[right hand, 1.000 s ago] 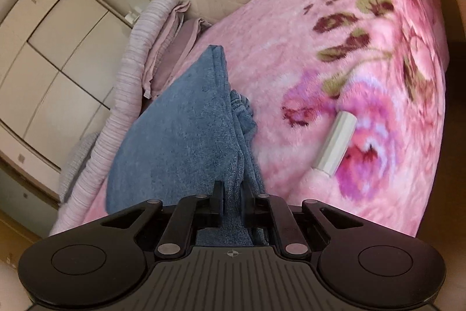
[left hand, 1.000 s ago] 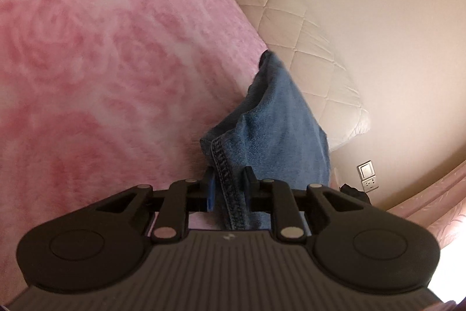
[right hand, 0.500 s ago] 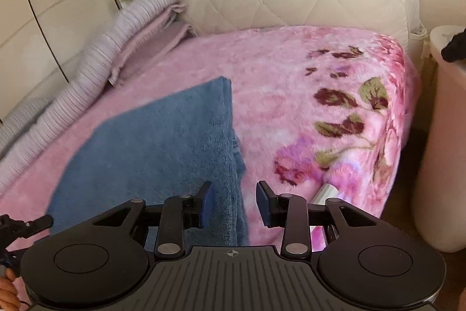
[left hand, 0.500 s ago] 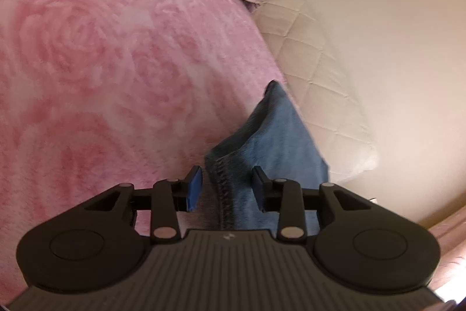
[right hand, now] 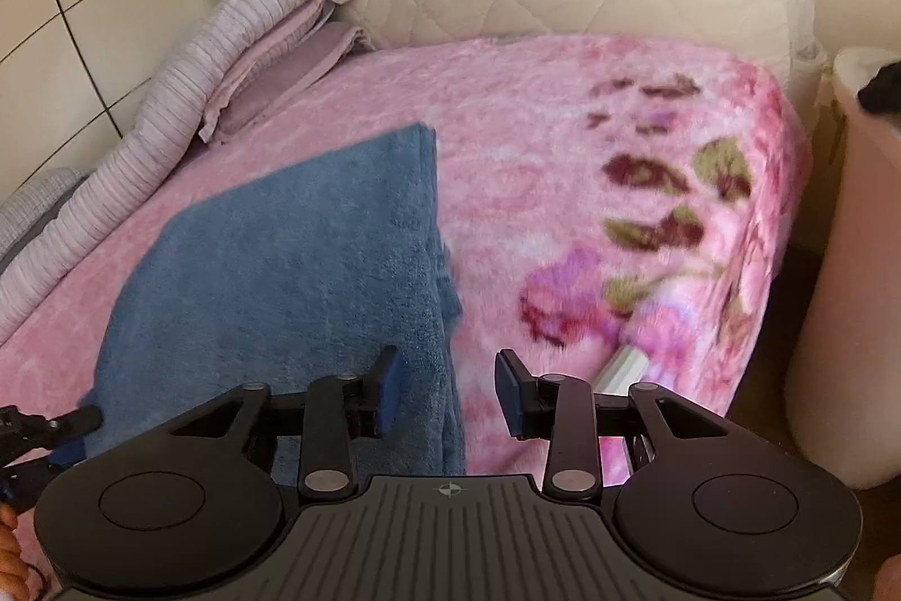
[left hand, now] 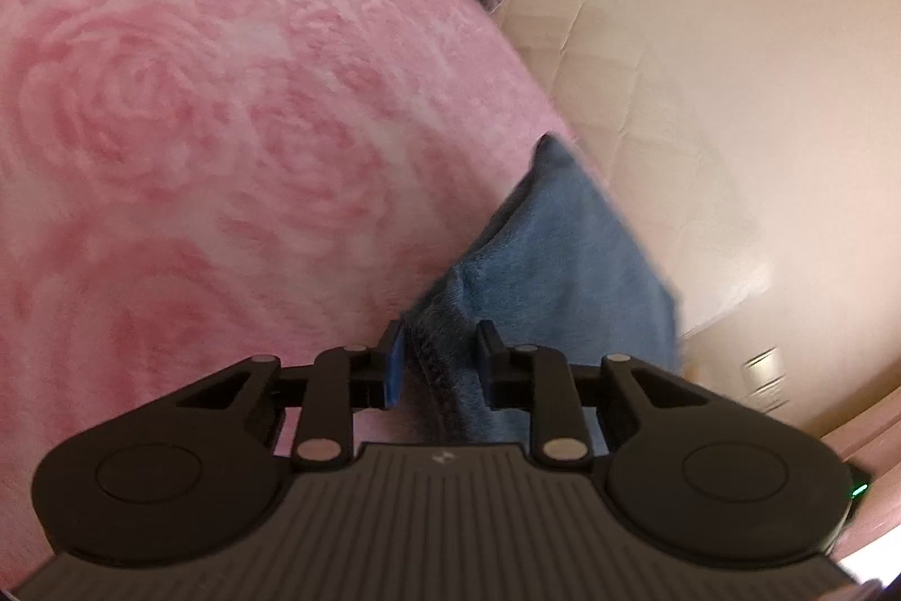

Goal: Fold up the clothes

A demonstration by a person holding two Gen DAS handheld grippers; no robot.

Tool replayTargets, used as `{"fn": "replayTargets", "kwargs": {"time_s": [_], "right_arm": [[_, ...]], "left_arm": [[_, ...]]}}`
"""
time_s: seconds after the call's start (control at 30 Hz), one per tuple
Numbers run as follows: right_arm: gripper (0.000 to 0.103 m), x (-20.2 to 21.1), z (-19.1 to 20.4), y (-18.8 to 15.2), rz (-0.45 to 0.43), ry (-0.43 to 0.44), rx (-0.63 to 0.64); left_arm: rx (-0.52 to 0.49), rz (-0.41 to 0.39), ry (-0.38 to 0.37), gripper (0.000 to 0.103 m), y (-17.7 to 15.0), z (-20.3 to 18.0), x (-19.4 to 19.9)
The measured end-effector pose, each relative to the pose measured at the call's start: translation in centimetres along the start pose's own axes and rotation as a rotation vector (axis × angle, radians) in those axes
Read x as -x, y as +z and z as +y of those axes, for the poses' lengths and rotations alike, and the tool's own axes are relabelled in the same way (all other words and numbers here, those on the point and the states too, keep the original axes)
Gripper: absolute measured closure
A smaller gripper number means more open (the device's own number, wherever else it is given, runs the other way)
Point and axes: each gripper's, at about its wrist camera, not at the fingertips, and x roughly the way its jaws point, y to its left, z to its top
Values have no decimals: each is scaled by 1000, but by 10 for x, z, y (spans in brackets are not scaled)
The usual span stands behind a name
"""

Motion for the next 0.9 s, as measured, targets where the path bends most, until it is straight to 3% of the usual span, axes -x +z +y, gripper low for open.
{"fn": "replayTargets", "kwargs": {"time_s": [0.2,0.33,0.53,0.9], "right_arm": [[65,30,-17,5,4,-43,-52],[64,49,-33,12,-14,26,-129],[60,33,-31,41,-38,134,-151],[60,-47,-25,93,-47,208,-183]], "left_arm": [[-42,-100,64,82,14,-17,46],[-98,-98,41,70,25,-37,57],[-196,-30,13,68,48,-71,13],[-47,59,-98,68,100,-65,-84]]}}
